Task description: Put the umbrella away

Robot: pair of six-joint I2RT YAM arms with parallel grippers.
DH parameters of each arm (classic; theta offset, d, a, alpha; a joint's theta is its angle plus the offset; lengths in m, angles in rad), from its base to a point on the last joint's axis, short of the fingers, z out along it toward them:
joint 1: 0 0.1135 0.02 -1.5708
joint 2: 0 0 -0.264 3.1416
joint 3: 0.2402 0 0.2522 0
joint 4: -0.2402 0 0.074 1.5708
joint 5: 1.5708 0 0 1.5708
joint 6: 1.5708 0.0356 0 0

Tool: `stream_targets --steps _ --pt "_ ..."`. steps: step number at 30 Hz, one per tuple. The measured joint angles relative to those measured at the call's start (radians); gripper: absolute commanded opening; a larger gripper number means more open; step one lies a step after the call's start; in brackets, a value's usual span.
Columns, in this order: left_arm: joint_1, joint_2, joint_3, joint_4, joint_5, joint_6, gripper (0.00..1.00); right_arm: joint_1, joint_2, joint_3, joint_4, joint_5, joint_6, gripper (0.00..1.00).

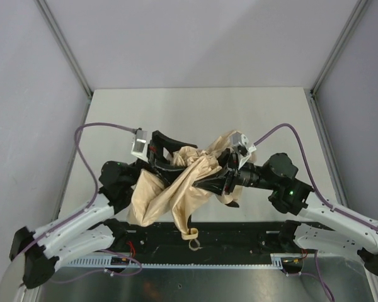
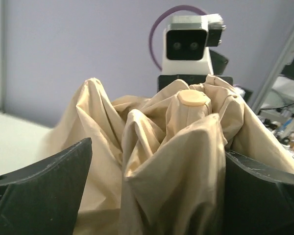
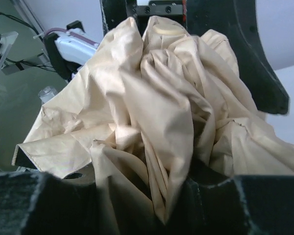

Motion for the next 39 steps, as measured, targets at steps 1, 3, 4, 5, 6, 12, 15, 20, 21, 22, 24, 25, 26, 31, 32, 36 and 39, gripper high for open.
stream_targets --steps 1,3,4,5,6,12,15,20,21,22,24,25,26,31,32,36,39 --pt "0.016 -0.028 0.0 -0.057 0.003 0.006 0.99 -0.001 -0.004 -0.005 -0.011 0.001 0.0 0.0" --pt "0.067 -0.1 0.0 -0.188 0.008 0.019 0.99 -0.009 -0.01 -0.011 -0.028 0.006 0.003 0.0" --pt "0.101 -0.138 0.0 -0.244 0.003 0.022 0.99 -0.017 -0.016 -0.013 -0.037 0.004 0.008 0.0" --pt "0.134 -0.167 0.0 -0.283 -0.005 0.023 0.99 -0.023 -0.025 -0.018 -0.047 0.001 0.007 0.0" --pt "0.176 -0.206 0.001 -0.327 -0.018 0.027 0.99 -0.024 -0.035 -0.024 -0.058 -0.001 0.007 0.0" --pt "0.303 -0.332 0.042 -0.578 -0.069 0.063 0.91 -0.041 -0.056 -0.043 -0.081 -0.001 0.007 0.0" --pt "0.307 -0.325 0.062 -0.628 -0.059 0.064 0.67 -0.05 -0.048 -0.048 -0.079 -0.003 0.007 0.0" --pt "0.306 -0.199 0.061 -0.551 0.032 0.015 0.21 -0.057 0.02 -0.051 -0.035 -0.026 0.008 0.0" --pt "0.303 -0.168 0.056 -0.524 0.05 0.004 0.14 -0.061 0.04 -0.052 -0.026 -0.029 0.008 0.05" --pt "0.299 -0.146 0.047 -0.505 0.06 -0.002 0.09 -0.066 0.056 -0.052 -0.023 -0.032 0.011 0.14" --pt "0.294 -0.135 0.029 -0.478 0.076 0.0 0.02 -0.076 0.082 -0.051 -0.038 -0.029 0.022 0.47" --pt "0.293 -0.137 0.023 -0.468 0.079 0.0 0.01 -0.081 0.086 -0.051 -0.056 -0.022 0.028 0.68" --pt "0.293 -0.145 0.018 -0.458 0.079 0.004 0.01 -0.084 0.087 -0.044 -0.103 -0.002 0.019 0.82" --pt "0.28 -0.236 0.015 -0.413 0.023 0.063 0.0 -0.084 0.061 0.035 -0.391 0.151 0.015 0.99" --pt "0.274 -0.262 0.009 -0.394 -0.009 0.084 0.0 -0.078 0.045 0.058 -0.447 0.194 0.018 0.99" --pt "0.227 -0.333 -0.024 -0.333 -0.207 0.167 0.0 -0.01 -0.049 0.149 -0.578 0.357 0.047 0.99" --pt "0.204 -0.328 -0.027 -0.307 -0.355 0.206 0.0 0.121 -0.096 0.206 -0.578 0.484 0.056 0.99"
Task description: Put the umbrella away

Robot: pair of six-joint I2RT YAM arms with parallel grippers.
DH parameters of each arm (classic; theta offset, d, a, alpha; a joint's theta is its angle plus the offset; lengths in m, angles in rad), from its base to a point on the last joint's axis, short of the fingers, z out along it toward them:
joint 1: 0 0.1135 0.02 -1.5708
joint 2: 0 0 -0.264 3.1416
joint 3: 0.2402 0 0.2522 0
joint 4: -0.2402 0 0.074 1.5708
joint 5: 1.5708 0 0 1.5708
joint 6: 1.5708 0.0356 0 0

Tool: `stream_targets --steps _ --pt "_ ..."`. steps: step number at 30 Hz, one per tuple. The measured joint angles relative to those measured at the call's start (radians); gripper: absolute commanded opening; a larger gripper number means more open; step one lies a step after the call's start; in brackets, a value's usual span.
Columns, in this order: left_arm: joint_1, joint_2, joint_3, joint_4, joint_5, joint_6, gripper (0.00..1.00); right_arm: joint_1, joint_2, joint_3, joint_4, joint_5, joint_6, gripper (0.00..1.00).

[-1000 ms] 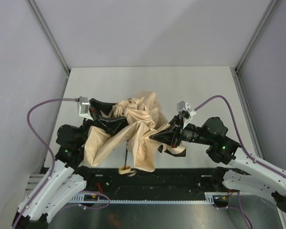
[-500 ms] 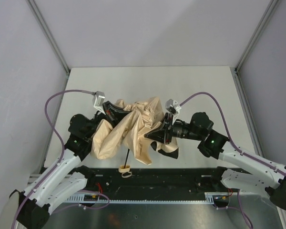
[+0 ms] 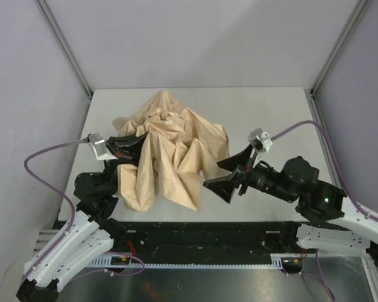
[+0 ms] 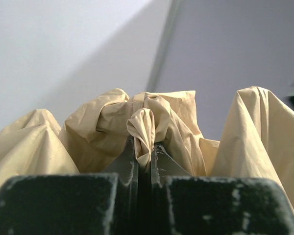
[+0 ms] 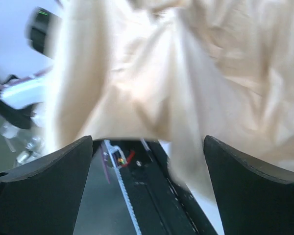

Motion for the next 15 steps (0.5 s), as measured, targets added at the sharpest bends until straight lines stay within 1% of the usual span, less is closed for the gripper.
stream_targets --steps 1,3,7,9,11,13,15 --pt "-0.003 0.013 0.0 0.008 -0.06 0.014 0.0 0.052 -0.005 0.021 0.005 0.045 -0.006 0.99" --pt "-0.005 0.041 0.0 0.013 -0.132 0.037 0.0 0.16 0.011 0.082 0.011 0.144 -0.035 0.99" --pt "-0.005 0.083 0.0 -0.004 -0.189 0.068 0.0 0.275 0.101 0.215 0.009 0.294 -0.138 0.99" --pt "-0.005 0.082 -0.001 -0.02 -0.177 0.076 0.0 0.288 0.143 0.271 -0.005 0.357 -0.192 0.99" --pt "-0.005 0.067 -0.002 -0.024 -0.144 0.082 0.0 0.276 0.168 0.296 -0.012 0.386 -0.23 0.99" --pt "-0.005 0.042 -0.004 -0.024 -0.088 0.082 0.0 0.233 0.187 0.31 -0.013 0.356 -0.25 0.99" --pt "-0.005 0.019 -0.004 -0.021 -0.025 0.08 0.0 0.15 0.22 0.329 -0.01 0.286 -0.255 0.99"
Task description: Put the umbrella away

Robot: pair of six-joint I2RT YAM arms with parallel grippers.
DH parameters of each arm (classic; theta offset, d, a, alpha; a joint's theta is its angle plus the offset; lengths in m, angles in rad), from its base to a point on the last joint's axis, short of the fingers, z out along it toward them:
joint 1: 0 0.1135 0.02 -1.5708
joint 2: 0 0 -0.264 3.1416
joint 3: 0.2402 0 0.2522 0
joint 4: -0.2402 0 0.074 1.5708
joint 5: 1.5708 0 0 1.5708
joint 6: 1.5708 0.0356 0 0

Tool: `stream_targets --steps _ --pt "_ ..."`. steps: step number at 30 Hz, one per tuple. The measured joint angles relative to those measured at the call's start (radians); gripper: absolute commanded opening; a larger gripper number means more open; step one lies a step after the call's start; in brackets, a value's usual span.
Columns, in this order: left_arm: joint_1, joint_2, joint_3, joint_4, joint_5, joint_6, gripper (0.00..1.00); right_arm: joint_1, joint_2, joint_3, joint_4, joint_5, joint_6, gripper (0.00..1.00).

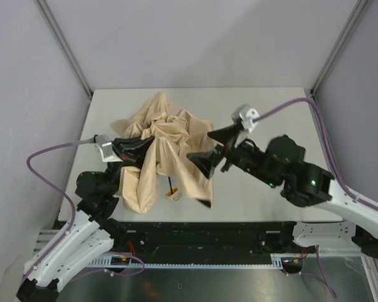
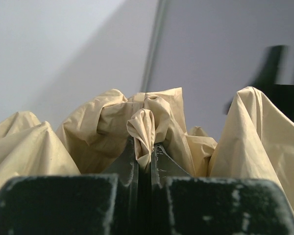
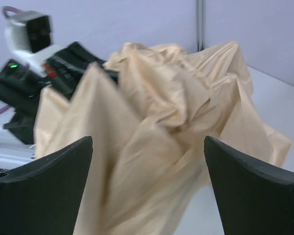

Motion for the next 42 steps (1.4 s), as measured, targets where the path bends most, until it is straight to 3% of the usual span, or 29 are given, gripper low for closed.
stream_targets --steps 6,19,23,28,30,31,33,36,38,42 --pt "-0.002 -0.034 -0.001 0.02 0.15 -0.033 0.0 -0.205 0.153 0.014 0.038 -0.247 0.033 0.99" --pt "-0.005 0.032 0.0 0.161 0.434 -0.13 0.0 -0.247 0.265 -0.027 0.226 -0.746 0.057 0.98" --pt "-0.023 0.055 0.0 0.222 0.493 -0.155 0.0 -0.248 0.27 -0.07 0.33 -0.855 0.068 0.82" --pt "-0.06 0.063 0.0 0.285 0.534 -0.155 0.0 -0.248 0.266 -0.086 0.391 -0.94 0.067 0.46" --pt "-0.069 0.054 0.0 0.293 0.539 -0.156 0.1 -0.244 0.251 -0.102 0.407 -0.969 0.064 0.19" --pt "-0.074 0.048 -0.001 0.294 0.539 -0.156 0.23 -0.243 0.24 -0.113 0.414 -0.985 0.057 0.1" --pt "-0.084 0.035 -0.003 0.293 0.525 -0.186 0.52 -0.243 0.22 -0.132 0.427 -1.009 0.034 0.02" --pt "-0.092 0.03 -0.023 0.289 0.497 -0.198 0.86 -0.237 0.198 -0.158 0.425 -1.041 0.034 0.0" --pt "-0.091 0.03 -0.033 0.282 0.468 -0.189 0.96 -0.234 0.19 -0.168 0.423 -1.051 0.038 0.0" --pt "-0.088 0.024 -0.035 0.237 0.426 -0.18 0.99 -0.233 0.161 -0.192 0.411 -1.024 0.046 0.0"
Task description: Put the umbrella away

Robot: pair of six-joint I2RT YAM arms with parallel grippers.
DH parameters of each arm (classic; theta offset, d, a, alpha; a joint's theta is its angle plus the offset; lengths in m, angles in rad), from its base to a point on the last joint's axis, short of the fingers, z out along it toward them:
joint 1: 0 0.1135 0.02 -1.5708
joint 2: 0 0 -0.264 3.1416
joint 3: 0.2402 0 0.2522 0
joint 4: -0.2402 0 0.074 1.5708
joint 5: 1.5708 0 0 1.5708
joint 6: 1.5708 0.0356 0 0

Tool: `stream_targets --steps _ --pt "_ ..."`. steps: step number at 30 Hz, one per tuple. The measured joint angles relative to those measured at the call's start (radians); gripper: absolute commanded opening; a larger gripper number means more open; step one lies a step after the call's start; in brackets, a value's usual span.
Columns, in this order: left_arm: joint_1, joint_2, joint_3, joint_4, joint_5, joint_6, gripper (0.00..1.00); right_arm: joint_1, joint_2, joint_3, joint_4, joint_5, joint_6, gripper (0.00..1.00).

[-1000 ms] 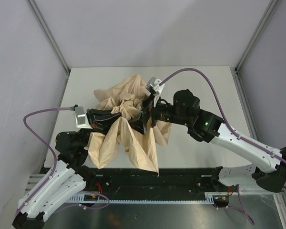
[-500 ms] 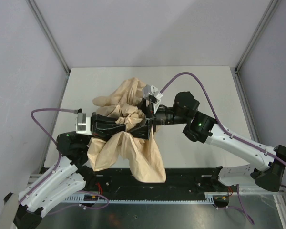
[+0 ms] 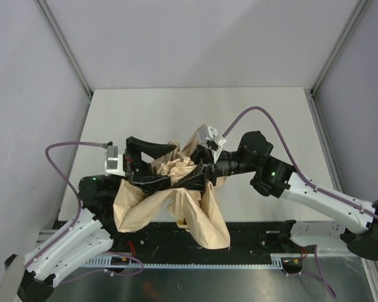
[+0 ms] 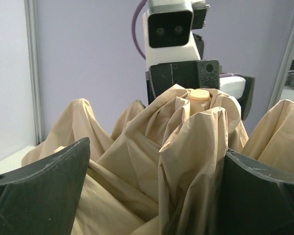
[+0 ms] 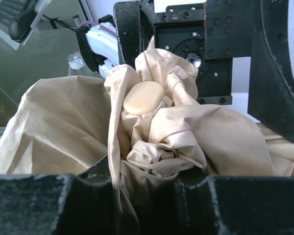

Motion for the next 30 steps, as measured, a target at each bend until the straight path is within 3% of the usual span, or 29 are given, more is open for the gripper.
stream_targets --steps 10,14,22,28,30 --pt "-0.01 -0.129 0.0 -0.364 -0.229 0.035 0.99 -0.085 -0.103 -0.133 -0.002 0.101 0.045 0.0" --pt "0.005 -0.179 0.036 -0.344 -0.357 0.043 0.99 -0.146 -0.145 -0.176 -0.08 0.09 0.063 0.0" --pt "0.007 -0.016 0.314 -0.275 -0.113 0.101 0.99 -0.158 -0.107 -0.193 -0.121 0.039 0.094 0.0" --pt "0.012 -0.09 0.315 -0.496 -0.266 0.177 0.99 -0.266 -0.161 -0.195 -0.16 0.039 0.097 0.0" --pt "0.013 -0.124 0.347 -0.608 -0.312 0.197 0.91 -0.316 -0.192 -0.196 -0.17 0.03 0.097 0.0"
